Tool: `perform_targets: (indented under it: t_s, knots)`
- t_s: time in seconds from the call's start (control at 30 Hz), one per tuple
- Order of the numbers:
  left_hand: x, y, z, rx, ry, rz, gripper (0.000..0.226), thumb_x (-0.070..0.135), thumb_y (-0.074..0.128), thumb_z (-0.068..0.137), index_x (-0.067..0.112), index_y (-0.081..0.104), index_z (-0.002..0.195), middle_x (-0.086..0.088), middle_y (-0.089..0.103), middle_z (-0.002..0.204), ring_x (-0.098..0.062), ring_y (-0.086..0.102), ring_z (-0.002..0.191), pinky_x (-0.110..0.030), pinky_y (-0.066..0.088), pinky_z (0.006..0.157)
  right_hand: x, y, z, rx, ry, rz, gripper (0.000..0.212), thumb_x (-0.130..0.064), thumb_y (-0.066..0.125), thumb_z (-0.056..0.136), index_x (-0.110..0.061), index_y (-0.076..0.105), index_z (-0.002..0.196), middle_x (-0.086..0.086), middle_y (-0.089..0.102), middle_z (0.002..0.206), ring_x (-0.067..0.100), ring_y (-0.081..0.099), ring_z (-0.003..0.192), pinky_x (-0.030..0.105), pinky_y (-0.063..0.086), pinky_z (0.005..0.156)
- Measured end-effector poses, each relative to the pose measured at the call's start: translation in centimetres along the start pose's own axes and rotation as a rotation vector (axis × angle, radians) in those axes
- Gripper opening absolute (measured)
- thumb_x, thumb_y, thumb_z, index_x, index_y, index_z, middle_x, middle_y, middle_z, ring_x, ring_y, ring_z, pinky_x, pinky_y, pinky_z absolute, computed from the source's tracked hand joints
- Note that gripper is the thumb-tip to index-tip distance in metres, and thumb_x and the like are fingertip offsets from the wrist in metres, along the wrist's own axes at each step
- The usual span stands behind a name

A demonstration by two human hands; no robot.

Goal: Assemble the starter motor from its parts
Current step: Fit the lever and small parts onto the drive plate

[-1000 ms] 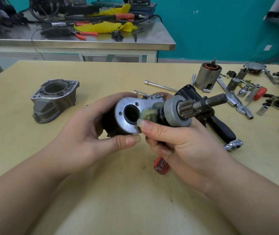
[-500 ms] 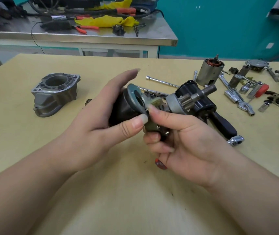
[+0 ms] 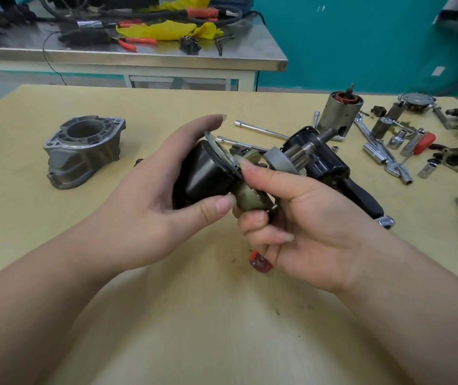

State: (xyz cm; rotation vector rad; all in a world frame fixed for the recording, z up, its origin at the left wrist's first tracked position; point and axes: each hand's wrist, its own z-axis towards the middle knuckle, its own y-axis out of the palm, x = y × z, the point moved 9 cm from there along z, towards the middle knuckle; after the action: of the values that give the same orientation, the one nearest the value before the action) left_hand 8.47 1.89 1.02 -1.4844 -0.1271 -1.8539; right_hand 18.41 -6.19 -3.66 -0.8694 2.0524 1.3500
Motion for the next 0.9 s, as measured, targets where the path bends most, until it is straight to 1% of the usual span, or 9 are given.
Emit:
perform_targets:
  t_s: [0.07,0.13,0.27,0.37,0.53,0.67,0.73,0.8,0.9]
  knots:
    - [0.0,-0.1,0.1,0.01,-0.002,0.009,0.083,0.031,0.079,0.09,0.027,0.037,0.162,0.02,0.068,0.123,-0.013,0.065,0.126,-0.028,0.051,0.109,0.1,0.0,0.0,0.003,0.008,0.022,0.029,-0.021,0.083,0.068,-0.018,0.07,0.094,0.002,0.046,0.082,0.009,0.042,0.054,0.015,0.017,0.04]
    - [0.1,-0.3,0.1,0.021,0.014,0.022,0.084,0.037,0.081,0.091,0.029,0.037,0.162,0.012,0.067,0.126,-0.019,0.065,0.126,-0.035,0.053,0.11,0.1,0.1,0.0,-0.006,0.016,0.038,0.028,-0.021,0.082,0.07,-0.017,0.069,0.094,0.002,0.045,0.082,0.009,0.041,0.054,0.015,0.017,0.041]
    - [0.0,-0.5,0.1,0.017,0.021,-0.003,0.082,0.039,0.077,0.089,0.035,0.037,0.16,-0.012,0.064,0.129,-0.036,0.064,0.122,-0.064,0.05,0.106,0.2,0.3,0.0,-0.034,0.028,0.056,0.026,-0.022,0.082,0.072,-0.018,0.072,0.095,0.002,0.045,0.085,0.009,0.04,0.057,0.016,0.016,0.043]
    - [0.0,-0.5,0.1,0.008,0.016,-0.012,0.078,0.039,0.078,0.089,0.039,0.04,0.157,-0.014,0.064,0.127,-0.039,0.064,0.118,-0.068,0.05,0.101,-0.1,0.2,0.0,-0.028,-0.009,0.014,0.029,-0.022,0.082,0.072,-0.018,0.072,0.099,0.001,0.047,0.082,0.009,0.041,0.057,0.016,0.017,0.043]
    - [-0.1,-0.2,0.1,-0.006,0.002,-0.049,0.073,0.039,0.079,0.088,0.038,0.044,0.152,-0.011,0.063,0.124,-0.037,0.064,0.115,-0.064,0.053,0.1,-0.7,-0.1,-0.1,-0.021,-0.049,-0.062,0.043,-0.022,0.083,0.074,-0.021,0.066,0.114,-0.001,0.048,0.079,0.01,0.041,0.058,0.018,0.018,0.042]
    - [0.0,-0.4,0.1,-0.006,0.023,-0.072,0.069,0.036,0.079,0.087,0.034,0.047,0.148,-0.008,0.064,0.119,-0.027,0.066,0.108,-0.041,0.057,0.093,-0.2,0.0,0.0,-0.033,-0.007,-0.038,0.042,-0.022,0.082,0.074,-0.022,0.064,0.112,0.0,0.046,0.078,0.01,0.04,0.057,0.018,0.016,0.044]
    - [0.0,-0.4,0.1,-0.008,0.026,-0.083,0.066,0.035,0.079,0.087,0.035,0.049,0.145,-0.01,0.063,0.118,-0.028,0.065,0.106,-0.04,0.057,0.09,-0.3,-0.2,0.0,-0.006,-0.016,-0.063,0.043,-0.021,0.081,0.073,-0.02,0.065,0.112,0.0,0.047,0.075,0.01,0.04,0.057,0.018,0.016,0.043]
    - [0.0,-0.3,0.1,-0.023,0.033,-0.119,0.062,0.033,0.079,0.087,0.034,0.05,0.142,-0.012,0.062,0.116,-0.027,0.063,0.102,-0.038,0.055,0.086,-0.5,-0.3,0.1,0.006,-0.024,-0.084,0.038,-0.02,0.081,0.072,-0.019,0.068,0.108,0.0,0.047,0.075,0.011,0.04,0.056,0.018,0.016,0.043]
    - [0.3,0.0,0.1,-0.051,0.044,-0.18,0.057,0.028,0.077,0.089,0.032,0.051,0.14,-0.003,0.062,0.11,-0.016,0.061,0.092,-0.023,0.051,0.078,-0.9,-0.2,-0.1,-0.028,-0.017,-0.083,0.022,-0.019,0.08,0.073,-0.017,0.074,0.094,0.001,0.047,0.076,0.011,0.04,0.057,0.019,0.015,0.044]
